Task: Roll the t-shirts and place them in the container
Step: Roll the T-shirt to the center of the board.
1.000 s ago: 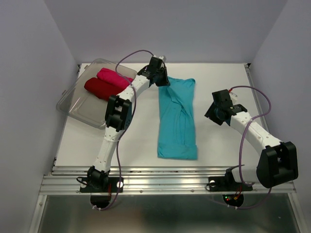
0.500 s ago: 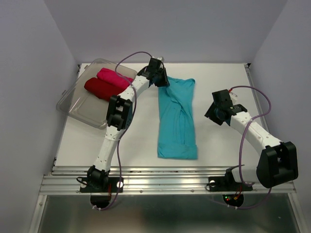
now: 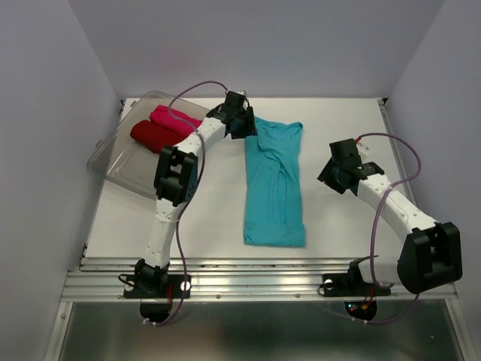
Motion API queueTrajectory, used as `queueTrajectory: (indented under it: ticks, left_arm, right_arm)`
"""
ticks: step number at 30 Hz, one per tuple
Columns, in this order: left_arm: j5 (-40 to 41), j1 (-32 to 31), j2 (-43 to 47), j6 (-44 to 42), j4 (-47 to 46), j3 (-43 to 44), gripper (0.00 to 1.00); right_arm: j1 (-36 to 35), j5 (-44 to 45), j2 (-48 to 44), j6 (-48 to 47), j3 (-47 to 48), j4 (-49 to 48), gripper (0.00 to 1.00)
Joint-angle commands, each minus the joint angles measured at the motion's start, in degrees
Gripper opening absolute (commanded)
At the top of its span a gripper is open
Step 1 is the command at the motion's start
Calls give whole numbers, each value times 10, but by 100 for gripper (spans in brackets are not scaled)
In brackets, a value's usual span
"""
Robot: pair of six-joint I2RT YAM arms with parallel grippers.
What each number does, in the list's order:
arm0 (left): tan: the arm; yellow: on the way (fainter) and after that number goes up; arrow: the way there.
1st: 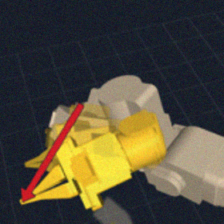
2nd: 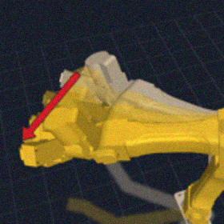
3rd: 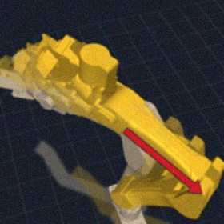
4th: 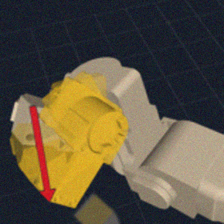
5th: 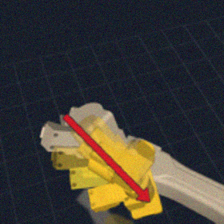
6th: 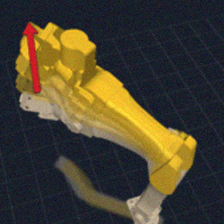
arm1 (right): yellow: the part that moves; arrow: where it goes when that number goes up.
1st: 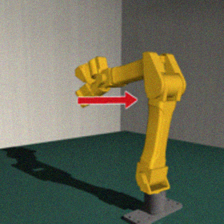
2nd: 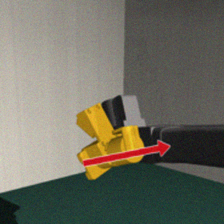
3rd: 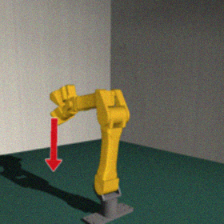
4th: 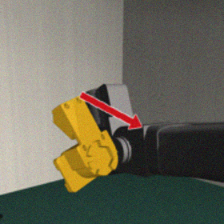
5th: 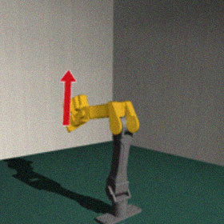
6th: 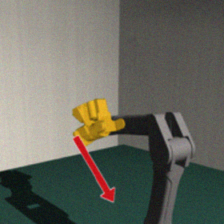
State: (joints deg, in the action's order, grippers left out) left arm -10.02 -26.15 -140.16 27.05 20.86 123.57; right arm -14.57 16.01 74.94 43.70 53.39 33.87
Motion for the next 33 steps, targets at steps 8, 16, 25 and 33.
queueTrajectory:
  ticks: [8,16,25,33]
  left_arm:
    - [36,-80,196,10,-61,-206,50]
    - [38,-100,128,17,-43,-163,51]
    - [57,-100,75,27,-10,-102,49]
    - [45,-100,60,36,-23,-101,50]
  right_arm:
    - [5,-1,-25,-3,-7,-19,50]
    - [5,-2,-38,-5,-13,-18,50]
    - [5,4,-37,-12,-12,-17,50]
    - [5,5,-35,-13,-7,-13,50]
